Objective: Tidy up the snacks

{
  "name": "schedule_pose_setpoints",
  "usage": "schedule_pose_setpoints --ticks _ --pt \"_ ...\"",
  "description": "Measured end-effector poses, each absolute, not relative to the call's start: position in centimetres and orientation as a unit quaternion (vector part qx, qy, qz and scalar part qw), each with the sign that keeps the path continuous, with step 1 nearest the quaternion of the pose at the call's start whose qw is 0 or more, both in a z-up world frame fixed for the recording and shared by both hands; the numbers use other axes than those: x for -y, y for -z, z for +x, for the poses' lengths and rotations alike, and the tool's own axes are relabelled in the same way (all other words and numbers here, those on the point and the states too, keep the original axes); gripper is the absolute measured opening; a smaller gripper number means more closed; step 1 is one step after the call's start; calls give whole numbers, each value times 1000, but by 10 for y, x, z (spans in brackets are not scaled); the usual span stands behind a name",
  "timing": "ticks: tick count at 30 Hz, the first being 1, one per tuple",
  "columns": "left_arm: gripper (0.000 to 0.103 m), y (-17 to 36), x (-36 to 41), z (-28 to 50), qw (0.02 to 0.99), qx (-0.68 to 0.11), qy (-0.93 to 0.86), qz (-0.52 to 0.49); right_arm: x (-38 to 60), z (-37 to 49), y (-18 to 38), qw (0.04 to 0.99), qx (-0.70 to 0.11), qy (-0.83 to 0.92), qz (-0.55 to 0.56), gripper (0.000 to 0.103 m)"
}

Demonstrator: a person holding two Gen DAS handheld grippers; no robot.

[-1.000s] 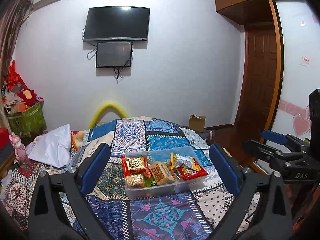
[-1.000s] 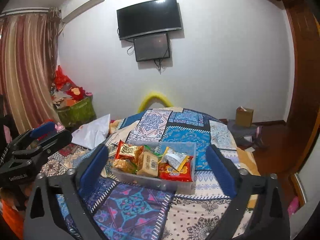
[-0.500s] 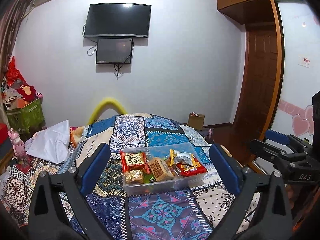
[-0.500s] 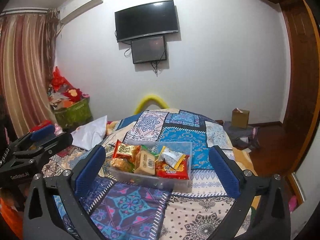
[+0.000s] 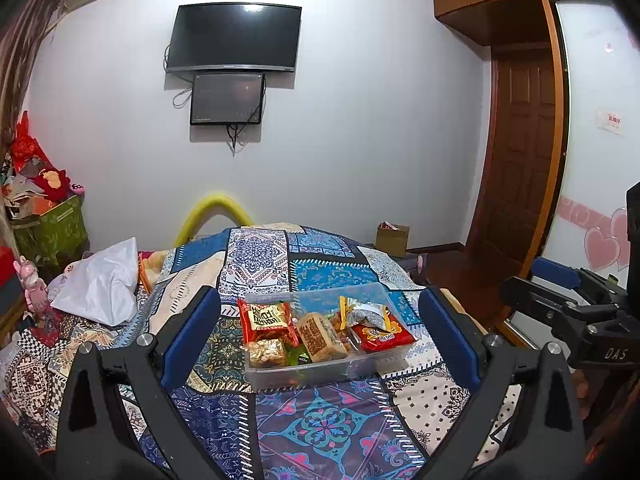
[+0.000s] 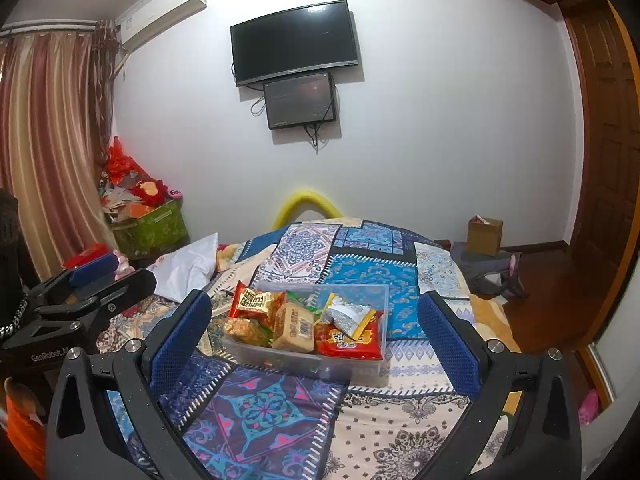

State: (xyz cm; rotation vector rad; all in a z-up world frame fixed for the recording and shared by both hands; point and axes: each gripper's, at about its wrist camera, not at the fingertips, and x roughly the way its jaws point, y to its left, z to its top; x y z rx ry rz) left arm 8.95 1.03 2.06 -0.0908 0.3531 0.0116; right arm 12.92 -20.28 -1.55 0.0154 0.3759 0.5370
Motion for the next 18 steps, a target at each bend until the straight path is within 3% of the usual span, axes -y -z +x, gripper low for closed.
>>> schedule_pose_setpoints --ticks 18 --pt "100 -19 -9 91 983 -178 -4 -43 202 129 16 946 -185 -264 6 103"
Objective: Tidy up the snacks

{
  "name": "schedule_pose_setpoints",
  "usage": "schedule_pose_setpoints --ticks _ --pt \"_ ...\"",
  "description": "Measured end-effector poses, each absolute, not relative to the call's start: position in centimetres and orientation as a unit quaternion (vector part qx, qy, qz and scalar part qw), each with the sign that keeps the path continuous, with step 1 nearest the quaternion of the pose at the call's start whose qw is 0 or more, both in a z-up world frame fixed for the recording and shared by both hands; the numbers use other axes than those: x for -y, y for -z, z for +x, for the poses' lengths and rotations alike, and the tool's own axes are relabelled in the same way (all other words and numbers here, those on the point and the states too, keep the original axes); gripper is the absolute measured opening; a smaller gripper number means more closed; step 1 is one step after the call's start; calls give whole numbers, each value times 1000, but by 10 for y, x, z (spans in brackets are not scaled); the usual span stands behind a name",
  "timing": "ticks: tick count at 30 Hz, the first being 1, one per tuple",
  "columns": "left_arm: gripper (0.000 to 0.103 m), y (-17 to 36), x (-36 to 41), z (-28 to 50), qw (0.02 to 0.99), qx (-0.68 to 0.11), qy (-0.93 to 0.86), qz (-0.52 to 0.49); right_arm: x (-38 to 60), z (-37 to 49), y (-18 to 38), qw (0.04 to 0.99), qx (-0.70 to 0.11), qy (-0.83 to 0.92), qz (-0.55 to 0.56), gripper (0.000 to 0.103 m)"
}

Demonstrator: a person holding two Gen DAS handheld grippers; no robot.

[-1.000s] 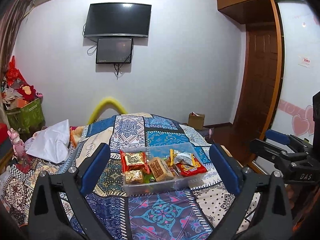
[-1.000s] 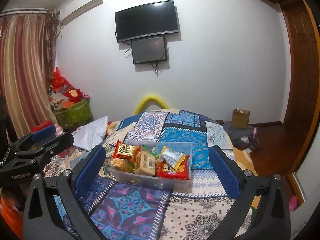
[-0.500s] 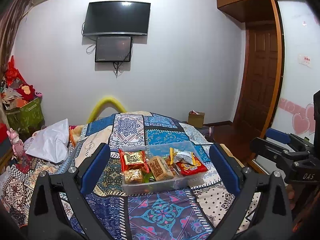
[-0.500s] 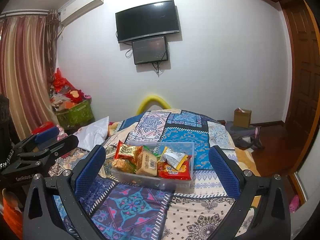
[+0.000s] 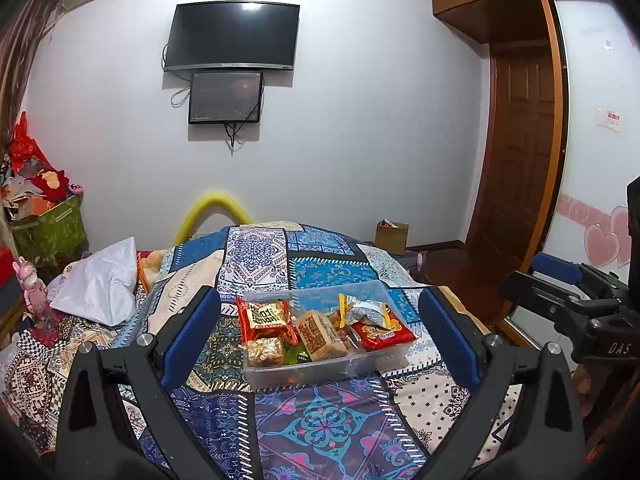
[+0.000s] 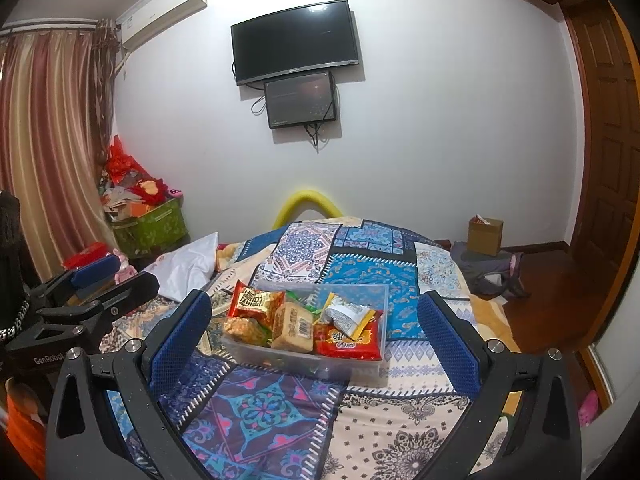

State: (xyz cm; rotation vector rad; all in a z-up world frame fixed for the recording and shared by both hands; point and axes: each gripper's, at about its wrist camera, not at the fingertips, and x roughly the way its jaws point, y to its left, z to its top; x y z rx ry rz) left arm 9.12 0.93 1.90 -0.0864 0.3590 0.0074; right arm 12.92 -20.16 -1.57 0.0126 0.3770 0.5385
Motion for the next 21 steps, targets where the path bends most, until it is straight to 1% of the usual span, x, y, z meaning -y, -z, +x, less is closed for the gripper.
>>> schedule_pose_setpoints --ticks 21 --pt "100 -17 -10 94 983 -180 -1 -46 203 131 15 945 -188 -267 8 103"
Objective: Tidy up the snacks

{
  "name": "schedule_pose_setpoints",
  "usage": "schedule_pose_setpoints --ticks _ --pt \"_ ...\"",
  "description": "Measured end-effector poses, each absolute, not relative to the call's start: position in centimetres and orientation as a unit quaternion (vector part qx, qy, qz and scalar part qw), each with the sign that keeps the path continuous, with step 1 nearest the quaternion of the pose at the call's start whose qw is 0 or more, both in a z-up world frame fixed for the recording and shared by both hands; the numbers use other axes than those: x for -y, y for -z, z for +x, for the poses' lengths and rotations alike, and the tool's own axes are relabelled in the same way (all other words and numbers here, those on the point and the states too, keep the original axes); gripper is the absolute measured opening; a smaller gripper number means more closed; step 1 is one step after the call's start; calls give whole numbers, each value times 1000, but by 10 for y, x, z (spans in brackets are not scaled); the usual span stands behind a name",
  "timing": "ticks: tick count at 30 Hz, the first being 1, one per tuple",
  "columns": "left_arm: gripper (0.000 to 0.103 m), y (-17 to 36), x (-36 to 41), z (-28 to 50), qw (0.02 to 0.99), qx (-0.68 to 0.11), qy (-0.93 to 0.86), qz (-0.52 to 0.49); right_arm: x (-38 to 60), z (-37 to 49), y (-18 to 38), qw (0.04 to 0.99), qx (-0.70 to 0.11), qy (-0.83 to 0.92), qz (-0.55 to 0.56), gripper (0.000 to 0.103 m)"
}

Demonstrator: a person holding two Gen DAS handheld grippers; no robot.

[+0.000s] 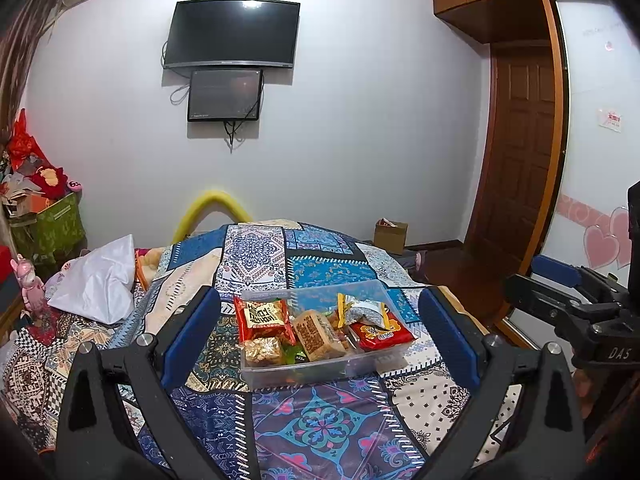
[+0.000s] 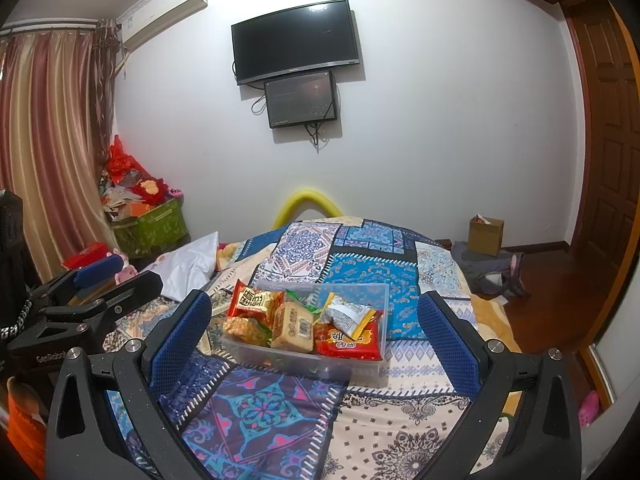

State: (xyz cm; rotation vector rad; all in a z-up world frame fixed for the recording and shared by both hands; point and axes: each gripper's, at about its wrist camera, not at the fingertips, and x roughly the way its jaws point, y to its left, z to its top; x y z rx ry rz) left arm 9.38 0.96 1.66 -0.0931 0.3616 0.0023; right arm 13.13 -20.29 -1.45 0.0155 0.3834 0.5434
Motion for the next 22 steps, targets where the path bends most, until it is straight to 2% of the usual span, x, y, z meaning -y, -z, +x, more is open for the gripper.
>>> schedule_pose_setpoints --ticks 22 --pt "100 -17 -3 92 984 -174 -1 -41 204 132 15 945 -192 -266 9 103"
